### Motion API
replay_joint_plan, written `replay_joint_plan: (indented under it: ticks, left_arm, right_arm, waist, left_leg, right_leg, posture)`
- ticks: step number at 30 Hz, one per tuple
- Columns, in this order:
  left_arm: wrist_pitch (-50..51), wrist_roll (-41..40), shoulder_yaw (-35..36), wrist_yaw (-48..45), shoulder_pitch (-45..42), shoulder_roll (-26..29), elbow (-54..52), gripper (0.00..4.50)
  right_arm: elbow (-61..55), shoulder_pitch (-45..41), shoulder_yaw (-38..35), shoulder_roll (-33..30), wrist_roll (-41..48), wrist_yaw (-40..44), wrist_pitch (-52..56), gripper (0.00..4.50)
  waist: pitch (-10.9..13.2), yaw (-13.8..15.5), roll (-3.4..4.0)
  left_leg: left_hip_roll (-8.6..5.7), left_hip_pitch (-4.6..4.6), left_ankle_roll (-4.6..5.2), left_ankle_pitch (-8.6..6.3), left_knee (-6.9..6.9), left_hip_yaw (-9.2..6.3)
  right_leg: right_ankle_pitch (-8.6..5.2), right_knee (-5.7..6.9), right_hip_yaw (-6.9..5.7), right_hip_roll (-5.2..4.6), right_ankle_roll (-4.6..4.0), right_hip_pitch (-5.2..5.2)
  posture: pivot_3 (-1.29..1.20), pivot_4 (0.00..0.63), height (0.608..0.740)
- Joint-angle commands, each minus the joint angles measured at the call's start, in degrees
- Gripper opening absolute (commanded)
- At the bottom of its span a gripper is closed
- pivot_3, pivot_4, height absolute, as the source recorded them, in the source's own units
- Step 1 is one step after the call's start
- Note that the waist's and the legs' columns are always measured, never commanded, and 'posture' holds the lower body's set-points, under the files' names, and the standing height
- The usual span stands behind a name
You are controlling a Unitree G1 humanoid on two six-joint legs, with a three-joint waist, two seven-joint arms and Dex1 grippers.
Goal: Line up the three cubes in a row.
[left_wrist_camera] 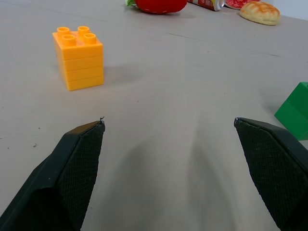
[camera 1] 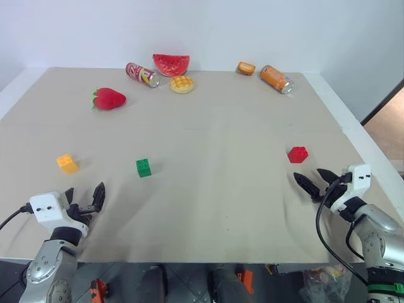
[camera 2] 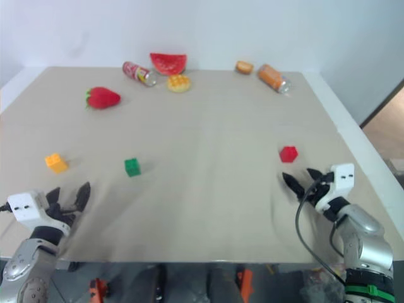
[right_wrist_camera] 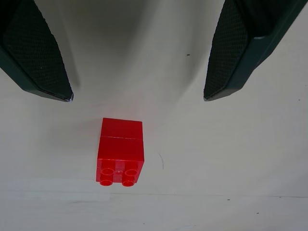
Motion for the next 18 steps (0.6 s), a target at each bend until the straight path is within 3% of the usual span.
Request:
replay_joint_plan:
  ticks: [1,11,18]
  left_arm:
    - [-1.2,0.2,1.0,0.0,-0.6,0.7,-1.2,4.46]
    - [-2.7,2.3,-4.4,-6.6,-1.1,4.8,-4.9,4.46]
    - [-0.3,-2.7,-6.4,-13.4,-10.1,11.1,-8.5,4.46]
  right_arm:
    - [-3.0,-0.4,-0.2,0.5,0.7,-0.5,-0.1,4.5]
    - [1.4,-6.1,3.0,3.0,-5.3,-8.6,-3.2,4.5]
    - [4.7,-9.2,2.4,2.5,-7.3,-11.5,-5.1,4.5]
  waist:
    - [0.0,0.0,0.0]
    - [-0.1,0.0,0.04]
    - [-0.1,0.0,0.08]
  left_leg:
    - [0.0,0.0,0.0,0.0,0.0,0.0]
    - [0.02,0.02,0.0,0.01,0.01,0.06]
    - [0.03,0.05,0.05,0.05,0.0,0.06]
  right_leg:
    - [0.0,0.0,0.0,0.0,0.0,0.0]
    - [0.07,0.01,0.08,0.05,0.03,0.01]
    - [0.13,0.04,0.11,0.08,0.07,0.03]
  posture:
    - [0.0,0.15,0.74]
    - [0.0,0.15,0.74]
    - [0.0,0.15,0.74]
